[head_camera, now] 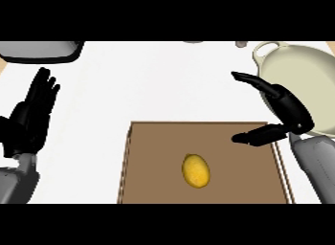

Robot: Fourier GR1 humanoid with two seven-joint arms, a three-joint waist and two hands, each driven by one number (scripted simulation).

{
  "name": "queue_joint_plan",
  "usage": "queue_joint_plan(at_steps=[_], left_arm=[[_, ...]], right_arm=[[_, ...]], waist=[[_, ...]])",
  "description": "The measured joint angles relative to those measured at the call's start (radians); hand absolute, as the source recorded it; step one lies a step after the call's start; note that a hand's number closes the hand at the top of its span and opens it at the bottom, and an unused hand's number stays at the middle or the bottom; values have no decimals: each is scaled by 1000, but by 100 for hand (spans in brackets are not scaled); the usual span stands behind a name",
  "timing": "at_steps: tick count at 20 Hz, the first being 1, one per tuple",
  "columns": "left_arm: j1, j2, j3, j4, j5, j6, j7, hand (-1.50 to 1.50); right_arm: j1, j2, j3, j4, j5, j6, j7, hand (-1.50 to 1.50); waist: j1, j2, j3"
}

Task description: Pick the lemon from the tray and place it in the pot

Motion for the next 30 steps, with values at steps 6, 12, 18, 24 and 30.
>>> queue_joint_plan(at_steps=[6,12,18,24,30], left_arm=[[-4,6,18,-22,0,-2,32,0],[4,6,26,-43,-3,1,47,0],[-7,-1,40,-31,-8,-21,47,0],[-5,-37,53,-33,-42,-28,52,0],[-18,-49,92,-26,-58,-67,69,0]], right_arm=[[-31,-106,91,-148,43,156,202,-150],[-90,-160,229,-293,125,289,444,-150],[-125,-120,320,-406,147,407,697,-150],[-70,-26,346,-476,190,461,838,-150],[-18,49,366,-495,288,493,893,-150]], waist=[[-10,-6,-2],[-6,-8,-3],[-7,-5,-2],[-5,-2,-1],[-4,-1,-1]])
